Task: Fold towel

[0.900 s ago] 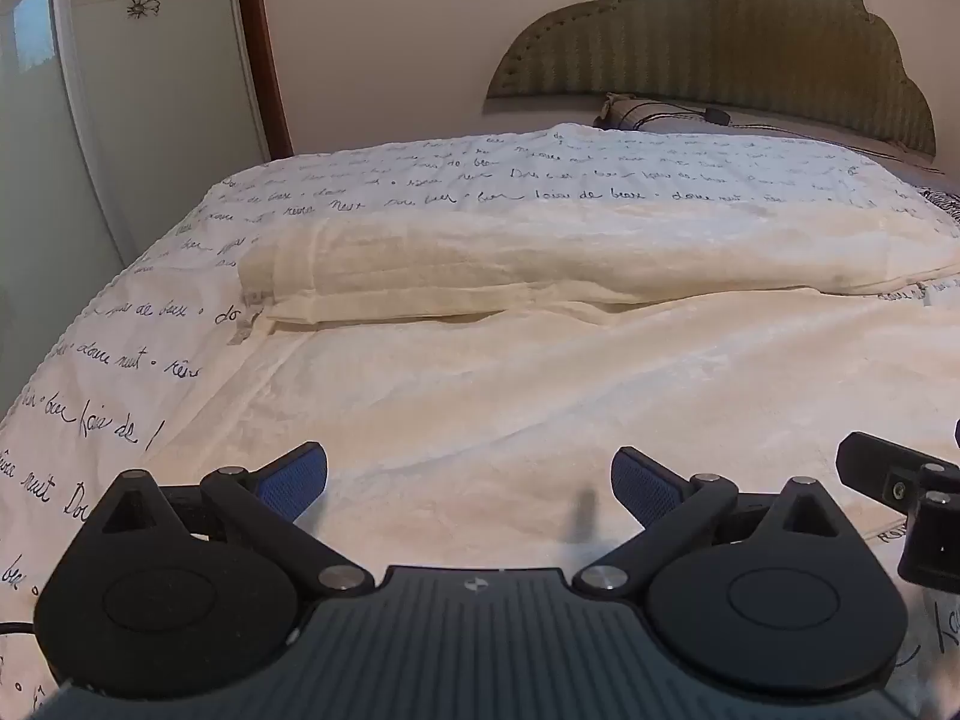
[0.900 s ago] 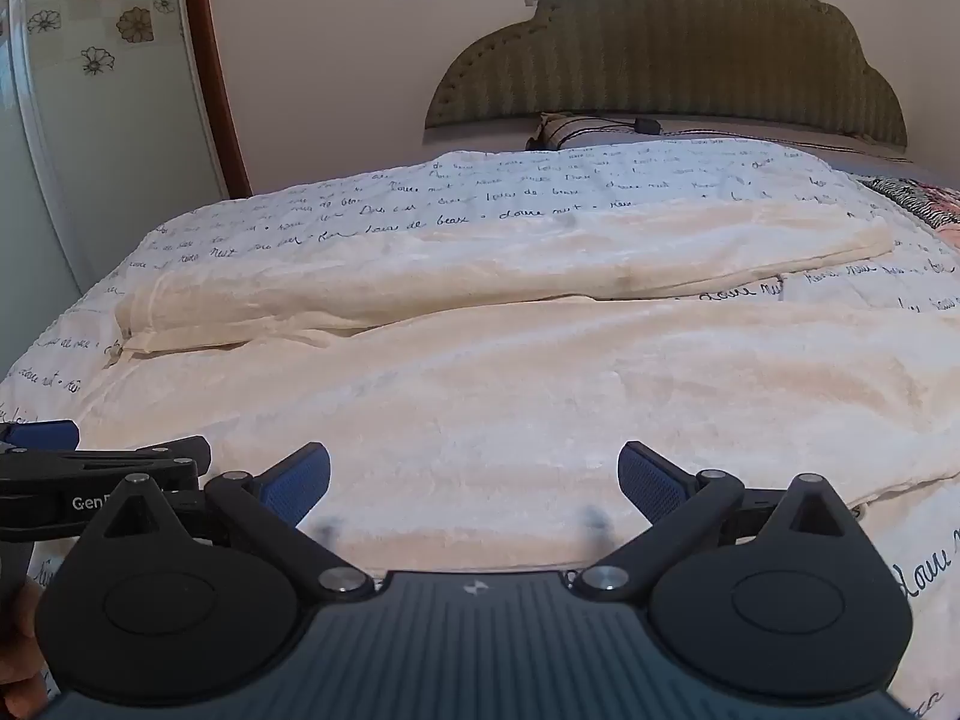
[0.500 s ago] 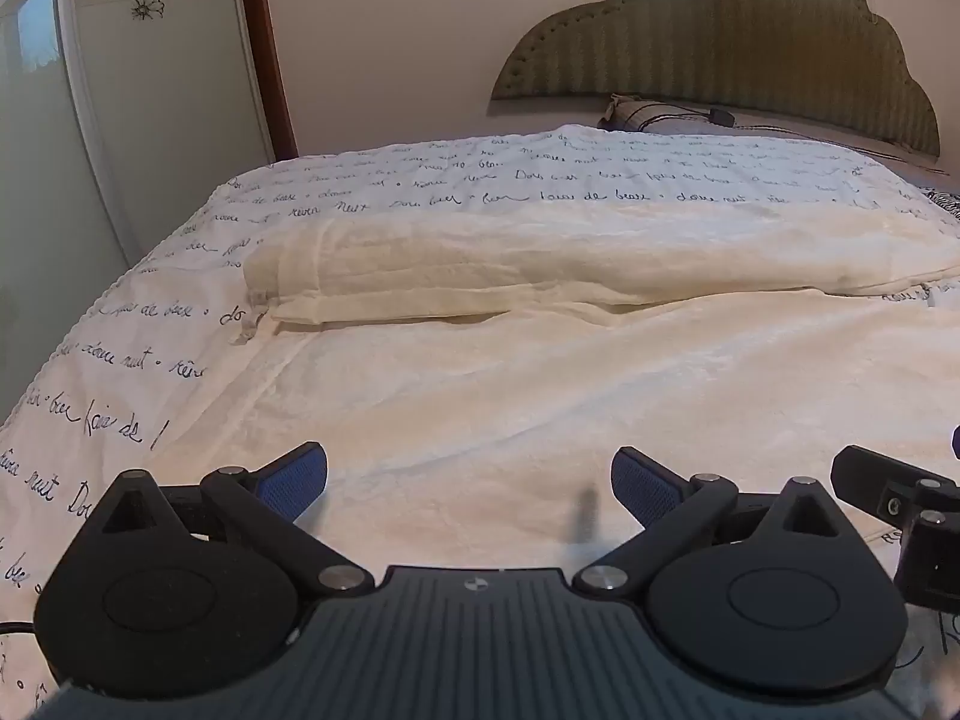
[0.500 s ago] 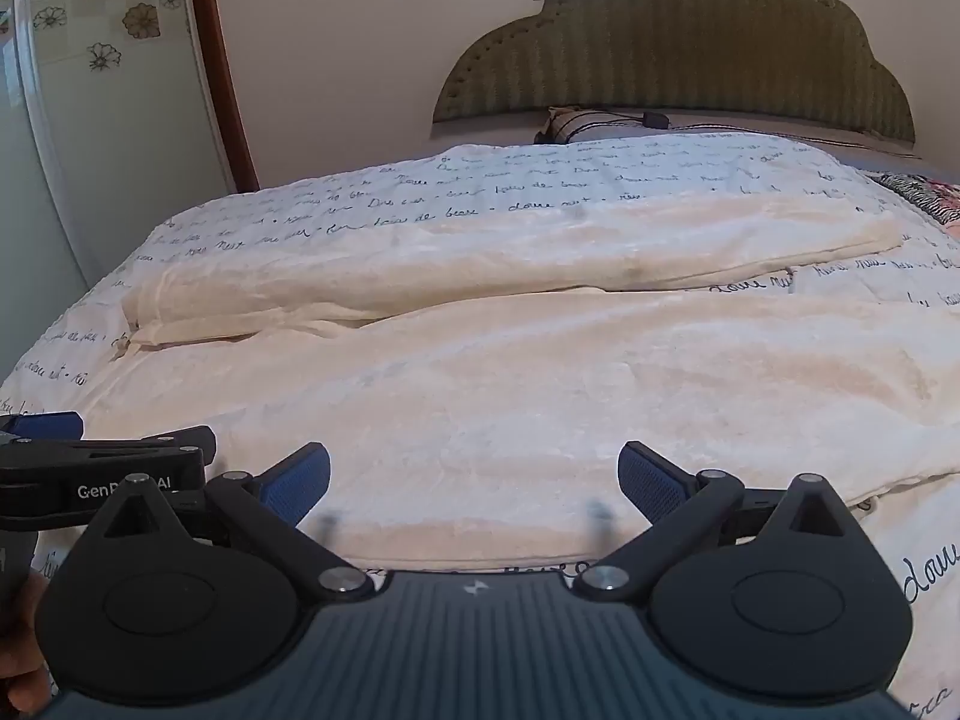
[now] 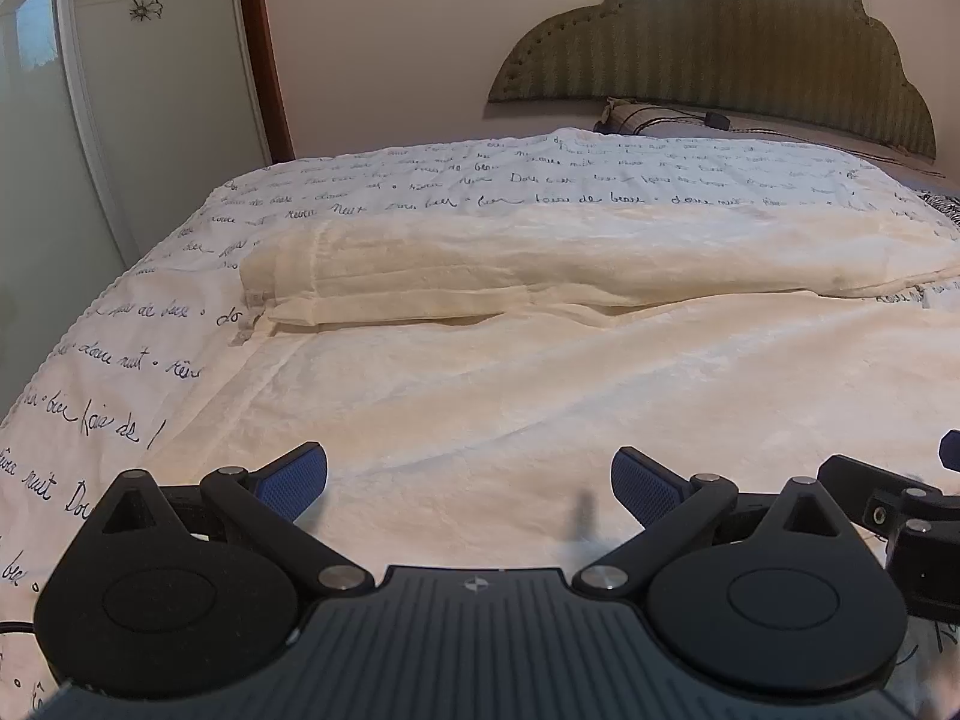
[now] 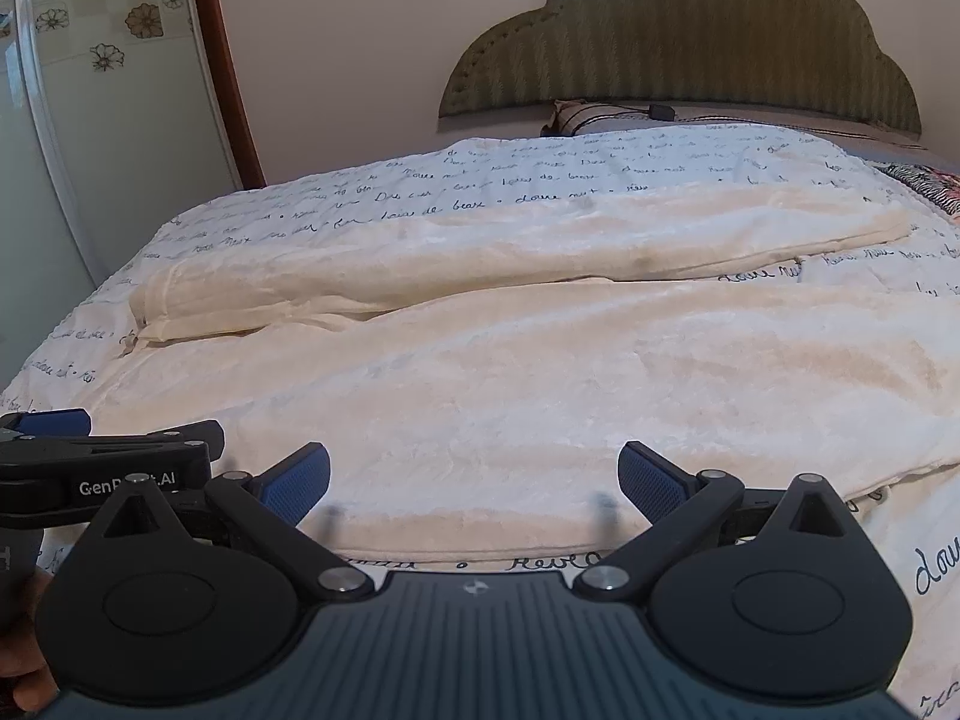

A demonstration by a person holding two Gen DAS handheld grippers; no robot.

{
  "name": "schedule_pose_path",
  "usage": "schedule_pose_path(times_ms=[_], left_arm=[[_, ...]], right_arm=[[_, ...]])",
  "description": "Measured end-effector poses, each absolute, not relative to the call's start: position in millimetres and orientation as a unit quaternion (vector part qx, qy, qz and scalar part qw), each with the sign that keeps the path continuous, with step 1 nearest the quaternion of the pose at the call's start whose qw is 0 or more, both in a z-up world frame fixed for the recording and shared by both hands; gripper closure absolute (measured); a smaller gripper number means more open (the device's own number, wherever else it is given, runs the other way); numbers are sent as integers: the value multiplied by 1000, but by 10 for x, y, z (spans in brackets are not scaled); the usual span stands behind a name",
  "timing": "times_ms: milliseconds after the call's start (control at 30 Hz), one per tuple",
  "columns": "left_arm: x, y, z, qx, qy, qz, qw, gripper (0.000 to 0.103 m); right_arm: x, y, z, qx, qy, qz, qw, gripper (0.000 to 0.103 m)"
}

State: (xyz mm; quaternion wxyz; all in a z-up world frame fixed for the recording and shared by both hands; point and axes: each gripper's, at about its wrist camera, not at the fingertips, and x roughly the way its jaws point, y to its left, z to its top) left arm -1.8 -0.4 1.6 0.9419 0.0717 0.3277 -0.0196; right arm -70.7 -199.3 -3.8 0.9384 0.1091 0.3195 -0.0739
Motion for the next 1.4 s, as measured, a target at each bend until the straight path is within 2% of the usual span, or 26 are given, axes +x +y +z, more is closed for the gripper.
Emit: schedule_pose_path(times_ms=[367,633,1033,1400], left_arm=[[-16,44,-59,63,332,-8,941,0],[-40,82,-293,76,323,3,943,0],[-133,91,-475,71,292,3,954,0],[-108,132,-495,56,298,-4,953,0]], right_arm=[[-710,-1990,-95,101,317,-79,940,0],[-695,-2066,-484,80,314,-88,942,0],[-698,-2052,-542,77,307,-88,945,0],[-698,-2052,-534,79,307,-89,944,0]])
